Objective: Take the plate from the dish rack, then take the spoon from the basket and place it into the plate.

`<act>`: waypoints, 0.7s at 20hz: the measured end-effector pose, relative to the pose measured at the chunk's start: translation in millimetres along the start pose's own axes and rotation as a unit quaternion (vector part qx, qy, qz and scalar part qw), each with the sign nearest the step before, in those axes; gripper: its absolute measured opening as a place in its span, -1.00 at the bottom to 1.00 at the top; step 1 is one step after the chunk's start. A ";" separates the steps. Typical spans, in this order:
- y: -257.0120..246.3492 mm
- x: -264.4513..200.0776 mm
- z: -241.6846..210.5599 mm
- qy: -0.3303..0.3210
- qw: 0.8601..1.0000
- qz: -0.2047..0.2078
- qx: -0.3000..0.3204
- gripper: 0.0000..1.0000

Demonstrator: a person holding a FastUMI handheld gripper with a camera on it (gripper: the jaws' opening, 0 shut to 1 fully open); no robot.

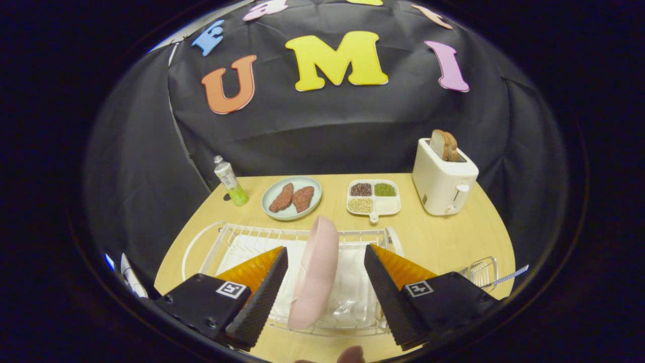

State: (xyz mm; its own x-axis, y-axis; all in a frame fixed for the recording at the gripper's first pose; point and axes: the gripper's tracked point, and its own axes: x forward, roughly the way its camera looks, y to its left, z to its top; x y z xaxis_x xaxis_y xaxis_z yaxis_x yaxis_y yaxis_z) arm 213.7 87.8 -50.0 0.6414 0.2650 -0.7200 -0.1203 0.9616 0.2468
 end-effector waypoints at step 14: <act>-2.4 7.9 -11.9 0.100 0.989 -0.070 0.080 -0.24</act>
State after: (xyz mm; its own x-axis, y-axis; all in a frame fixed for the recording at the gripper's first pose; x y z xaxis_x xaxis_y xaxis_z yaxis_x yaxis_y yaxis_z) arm 210.1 88.4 -63.9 0.4780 0.1546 -0.8647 0.0907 0.9704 0.2237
